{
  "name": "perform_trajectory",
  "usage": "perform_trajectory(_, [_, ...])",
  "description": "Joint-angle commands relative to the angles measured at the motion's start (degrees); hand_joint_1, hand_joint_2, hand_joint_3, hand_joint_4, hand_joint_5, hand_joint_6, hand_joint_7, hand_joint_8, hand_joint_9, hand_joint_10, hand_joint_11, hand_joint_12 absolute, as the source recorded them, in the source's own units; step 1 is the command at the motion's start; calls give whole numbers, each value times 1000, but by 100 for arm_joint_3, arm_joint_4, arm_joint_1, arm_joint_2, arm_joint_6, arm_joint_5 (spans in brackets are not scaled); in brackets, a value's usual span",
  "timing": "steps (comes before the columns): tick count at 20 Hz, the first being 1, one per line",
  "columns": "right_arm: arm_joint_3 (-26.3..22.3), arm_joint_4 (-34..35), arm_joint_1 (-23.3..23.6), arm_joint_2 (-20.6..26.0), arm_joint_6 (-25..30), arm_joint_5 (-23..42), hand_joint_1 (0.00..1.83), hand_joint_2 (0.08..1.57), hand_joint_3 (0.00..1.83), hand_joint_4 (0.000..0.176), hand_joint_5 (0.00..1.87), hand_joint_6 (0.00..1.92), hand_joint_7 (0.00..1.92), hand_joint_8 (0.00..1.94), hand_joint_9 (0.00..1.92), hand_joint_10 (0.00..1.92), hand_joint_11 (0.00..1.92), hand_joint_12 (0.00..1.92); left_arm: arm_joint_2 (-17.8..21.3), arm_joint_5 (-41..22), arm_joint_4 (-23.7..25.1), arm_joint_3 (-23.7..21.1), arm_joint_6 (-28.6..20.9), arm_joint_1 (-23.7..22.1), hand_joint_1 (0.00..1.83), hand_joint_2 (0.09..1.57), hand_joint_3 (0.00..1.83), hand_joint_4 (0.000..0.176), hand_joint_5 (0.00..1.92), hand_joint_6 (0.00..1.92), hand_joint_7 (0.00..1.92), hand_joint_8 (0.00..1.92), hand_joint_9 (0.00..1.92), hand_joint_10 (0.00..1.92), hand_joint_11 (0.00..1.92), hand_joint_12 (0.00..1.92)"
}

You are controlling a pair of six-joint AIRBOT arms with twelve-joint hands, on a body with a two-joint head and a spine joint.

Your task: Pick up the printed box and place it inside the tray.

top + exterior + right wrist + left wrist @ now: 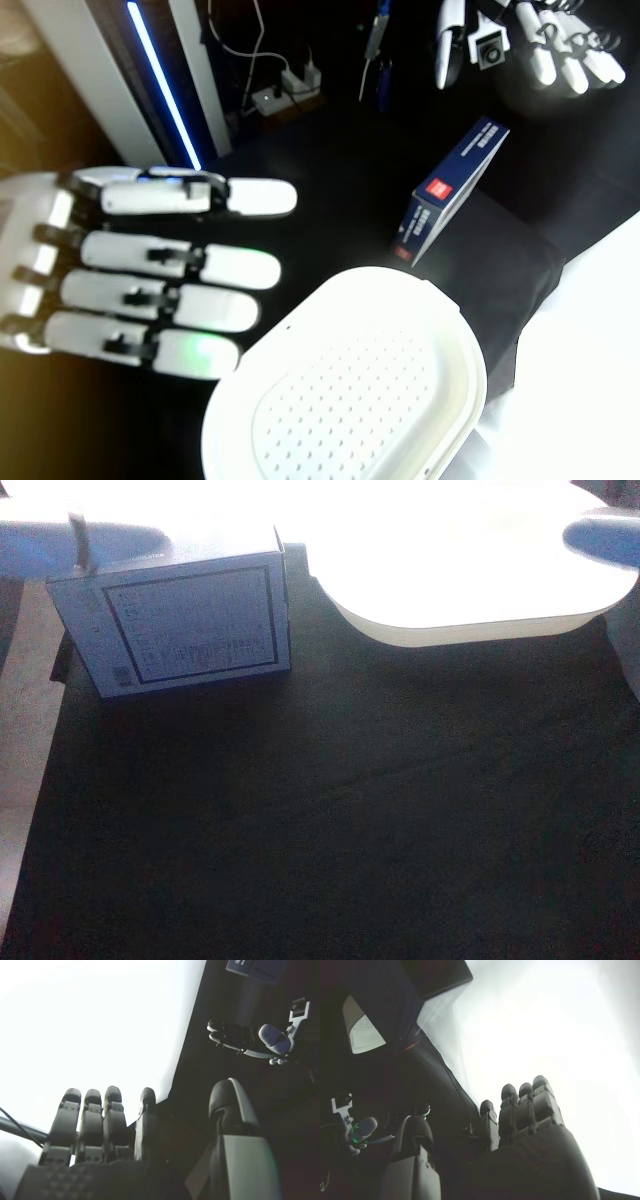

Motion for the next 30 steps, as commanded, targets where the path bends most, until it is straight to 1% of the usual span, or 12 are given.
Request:
perform_trajectory(1, [26,185,41,29,35,683,526,668,120,176,0,0,0,0,39,20,0,205,34,-666,-57,27,-9,-65,308,646,442,77,0,0,10,1,0,0,0,0])
perform_trajectory(4, [26,184,41,20,35,683,592,734,32,176,0,0,0,0,34,0,0,114,31,-589,-55,28,4,-66,279,652,288,92,0,0,1,0,0,0,0,0])
perform_trajectory(8, [26,168,41,11,35,684,567,748,13,176,0,0,0,0,38,6,0,234,-55,-175,-29,137,104,-189,397,699,210,78,0,0,7,2,0,0,0,0])
perform_trajectory(10, [22,146,41,11,35,686,560,742,7,176,0,0,0,0,61,9,0,215,-161,184,56,271,104,-318,345,704,213,109,0,0,41,16,12,5,0,0])
perform_trajectory(11, [21,136,41,11,35,687,560,762,15,176,0,0,0,0,58,6,0,206,-213,339,105,330,104,-367,348,695,211,106,0,0,40,13,24,10,0,0])
perform_trajectory(13, [17,119,41,10,35,687,622,836,24,176,0,0,0,0,27,0,0,179,-367,783,201,515,104,-527,315,688,133,59,0,0,66,18,50,8,6,104])
perform_trajectory(15, [11,75,41,10,35,689,627,855,15,176,0,0,0,0,44,6,0,224,-497,1097,247,667,104,-645,300,680,83,61,0,0,97,4,48,2,0,173])
perform_trajectory(18, [-37,-22,42,10,35,718,628,857,8,176,0,0,3,0,75,7,0,466,-629,1397,353,792,104,-695,351,667,57,19,0,0,106,0,53,2,0,189])
perform_trajectory(21, [-69,-128,42,-8,36,722,659,851,1,176,0,0,17,3,88,7,0,594,-803,1753,398,981,104,-730,330,786,82,9,0,0,71,1,28,2,0,246])
perform_trajectory(23, [-99,-184,42,-23,36,727,690,892,12,176,0,0,34,5,92,6,0,741,-936,2000,438,1119,104,-728,365,691,18,84,0,0,67,2,29,4,0,163])
perform_trajectory(28, [-159,-248,42,-23,36,801,745,902,1,176,0,0,40,2,99,1,0,633,-1106,2393,728,1219,104,-720,492,648,0,30,0,0,61,0,3,0,0,0])
perform_trajectory(30, [-161,-260,42,-25,36,810,742,863,0,176,0,0,43,4,84,10,0,454,-1152,2566,871,1238,104,-723,541,619,0,33,0,0,61,1,12,5,1,0])
